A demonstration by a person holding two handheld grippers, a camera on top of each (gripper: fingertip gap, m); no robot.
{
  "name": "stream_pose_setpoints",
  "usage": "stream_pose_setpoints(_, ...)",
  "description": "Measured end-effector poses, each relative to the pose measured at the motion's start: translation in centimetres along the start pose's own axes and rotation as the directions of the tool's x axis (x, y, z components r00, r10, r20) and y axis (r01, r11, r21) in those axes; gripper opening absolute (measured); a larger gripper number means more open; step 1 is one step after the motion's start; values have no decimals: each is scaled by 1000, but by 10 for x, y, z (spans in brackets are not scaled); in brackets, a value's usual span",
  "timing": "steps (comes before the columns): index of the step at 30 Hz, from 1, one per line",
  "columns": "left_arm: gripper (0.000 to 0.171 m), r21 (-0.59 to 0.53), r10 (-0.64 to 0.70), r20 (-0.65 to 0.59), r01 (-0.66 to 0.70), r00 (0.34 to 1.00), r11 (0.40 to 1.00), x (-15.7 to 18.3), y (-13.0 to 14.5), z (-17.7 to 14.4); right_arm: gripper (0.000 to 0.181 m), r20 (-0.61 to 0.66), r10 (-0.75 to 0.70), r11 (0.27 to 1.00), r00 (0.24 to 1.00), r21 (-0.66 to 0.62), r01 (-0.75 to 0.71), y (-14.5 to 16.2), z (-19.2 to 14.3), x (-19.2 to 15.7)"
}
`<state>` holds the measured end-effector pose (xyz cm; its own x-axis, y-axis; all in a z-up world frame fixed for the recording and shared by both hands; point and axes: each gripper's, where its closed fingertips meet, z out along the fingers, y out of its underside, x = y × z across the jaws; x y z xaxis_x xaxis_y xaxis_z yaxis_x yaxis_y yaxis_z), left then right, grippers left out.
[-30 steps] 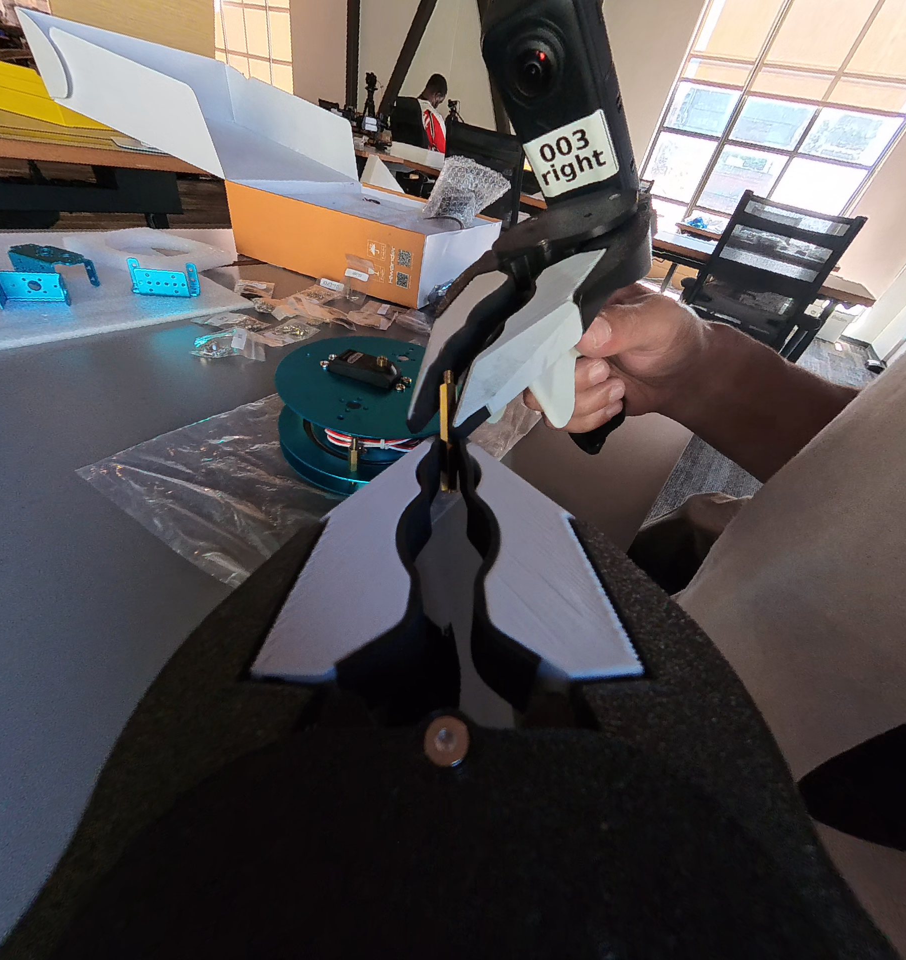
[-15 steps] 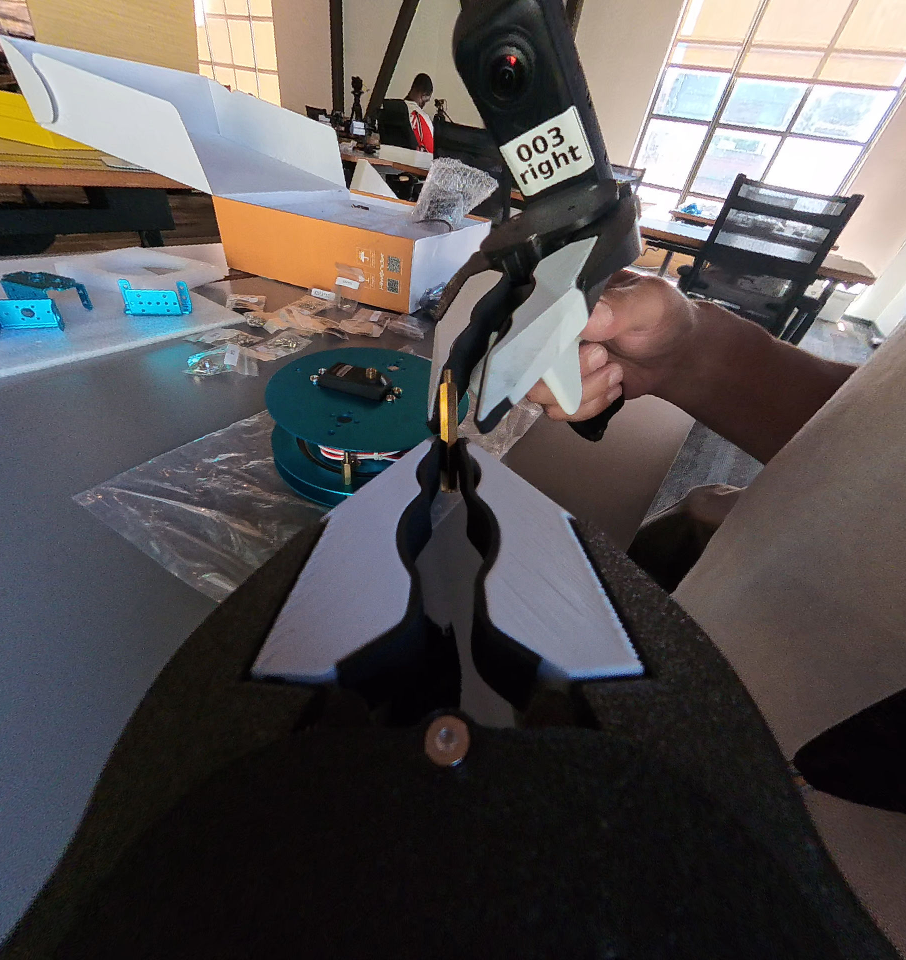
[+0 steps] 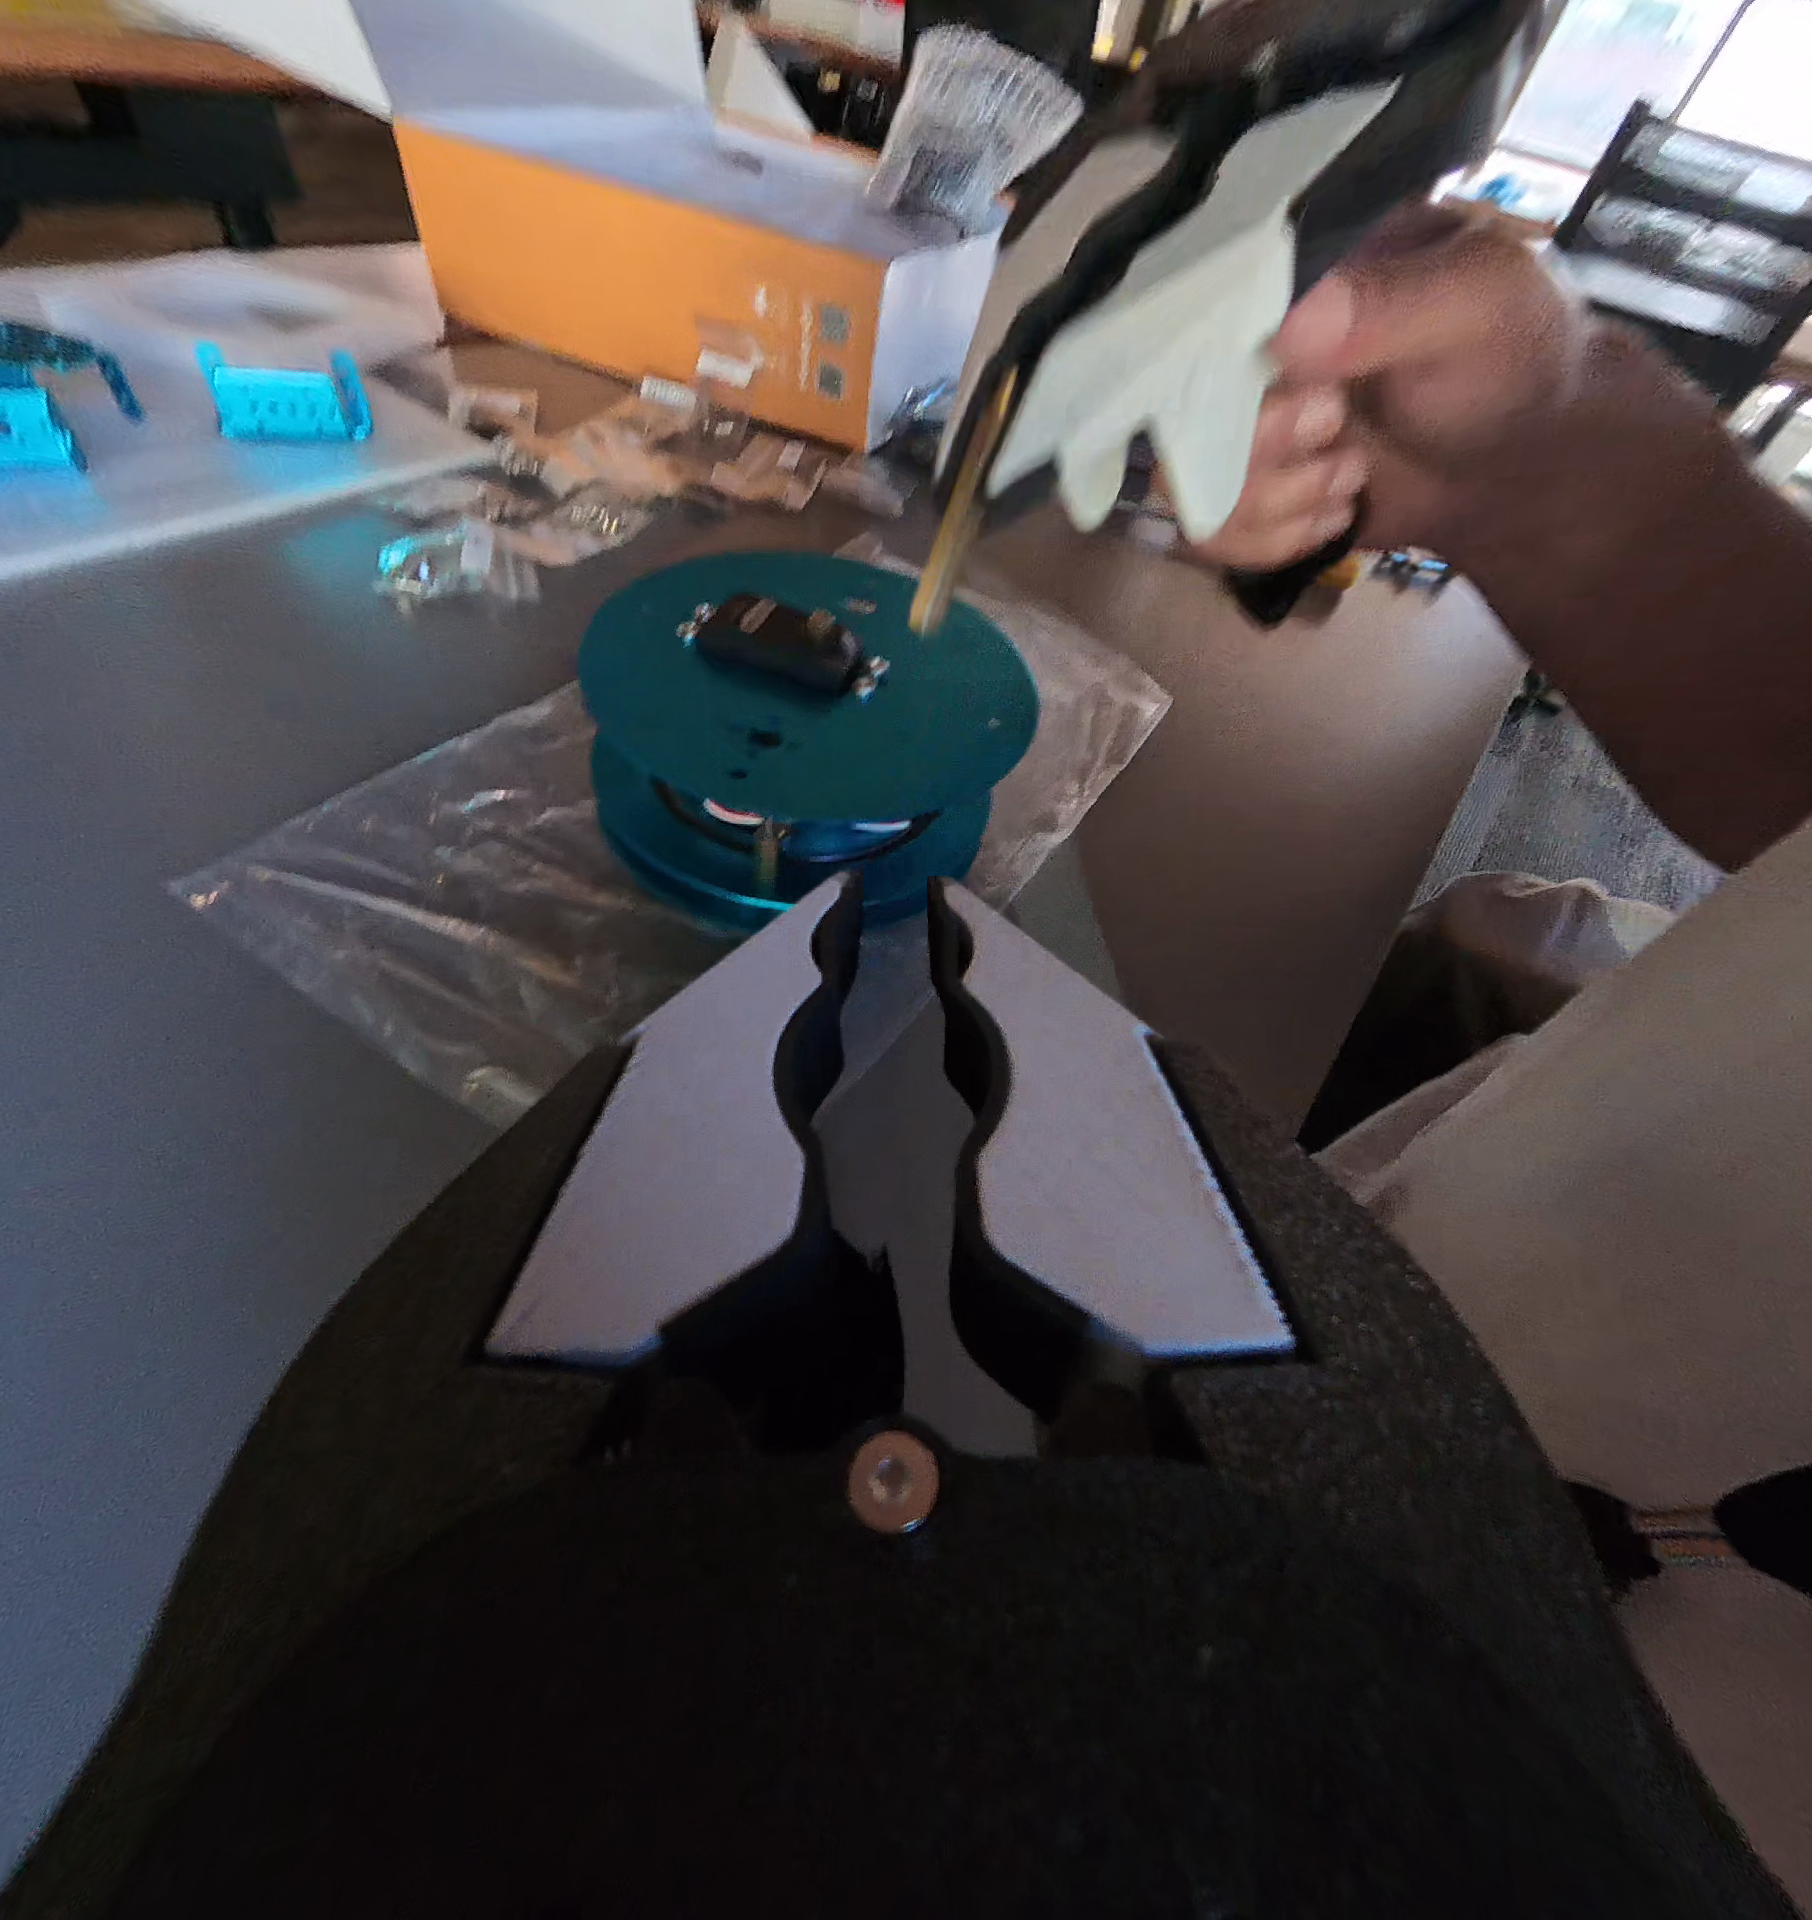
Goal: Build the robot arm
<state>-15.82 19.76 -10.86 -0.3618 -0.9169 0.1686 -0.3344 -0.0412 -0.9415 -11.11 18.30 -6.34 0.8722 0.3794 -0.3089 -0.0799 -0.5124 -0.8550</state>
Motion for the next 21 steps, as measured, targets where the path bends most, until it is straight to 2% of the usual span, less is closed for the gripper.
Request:
stream_pose_setpoints(3,13,-58,-20,44,22,999,998,-16,7,2,5,-228,-7,999,974,-37,-2,6,-44,56)
stream_pose_setpoints(5,13,-80,-34,70,40,997,996,-25,9,3,5,-407,-30,993,913,-118,-20,24,-76,96)
stream_pose_setpoints(6,13,-96,-42,71,49,997,994,-28,11,3,5,-453,-61,984,889,-178,-23,37,-87,108)
stream_pose_setpoints(9,13,-162,-45,93,60,995,985,-38,20,6,5,-454,-61,941,889,-323,-101,75,-98,117)
stream_pose_setpoints(15,13,-193,-2,94,21,996,981,-42,19,13,5,-341,-108,846,934,-524,-94,112,-80,106)
stream_pose_setpoints(21,13,-180,2,97,16,995,984,-39,15,16,5,-305,-167,804,938,-592,-50,117,-74,106)
